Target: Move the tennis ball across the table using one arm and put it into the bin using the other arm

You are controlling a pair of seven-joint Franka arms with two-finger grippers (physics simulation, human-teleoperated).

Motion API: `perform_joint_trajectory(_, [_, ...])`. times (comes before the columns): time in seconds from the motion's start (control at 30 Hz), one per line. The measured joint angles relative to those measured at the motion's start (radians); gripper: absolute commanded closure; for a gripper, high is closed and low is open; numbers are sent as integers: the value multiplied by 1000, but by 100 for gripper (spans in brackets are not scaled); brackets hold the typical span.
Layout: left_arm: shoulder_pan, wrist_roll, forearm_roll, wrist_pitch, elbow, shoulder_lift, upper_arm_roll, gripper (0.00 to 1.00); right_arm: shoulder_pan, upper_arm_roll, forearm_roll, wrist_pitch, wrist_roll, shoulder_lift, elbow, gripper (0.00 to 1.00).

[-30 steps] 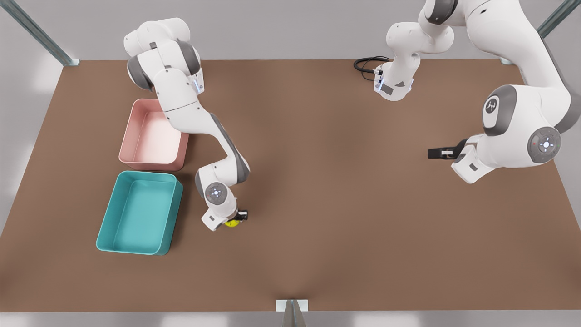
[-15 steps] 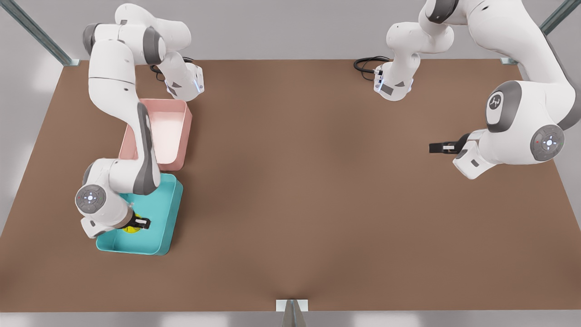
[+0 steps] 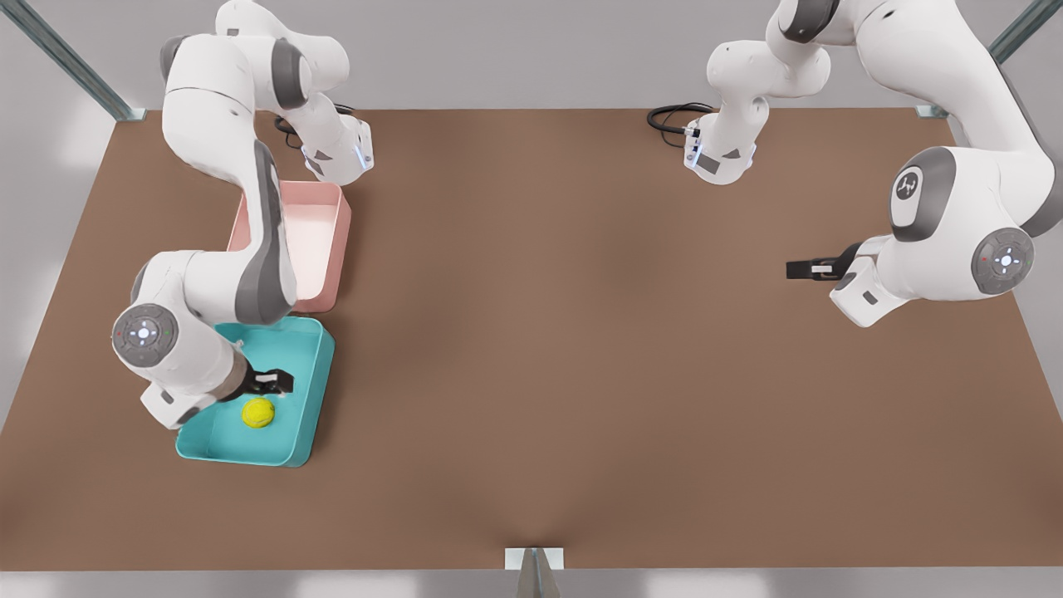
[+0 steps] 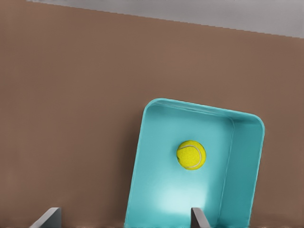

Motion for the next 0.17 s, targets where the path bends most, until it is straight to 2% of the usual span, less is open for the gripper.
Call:
perform_joint_trajectory(0.07, [0, 0, 1, 1, -1, 1, 0, 0, -92, 119, -35, -87, 11, -227, -161, 0])
perform_joint_trajectory(0.17, [7, -1, 0, -5, -4, 3, 1, 0, -131, 161, -58, -169, 26, -352, -253, 0])
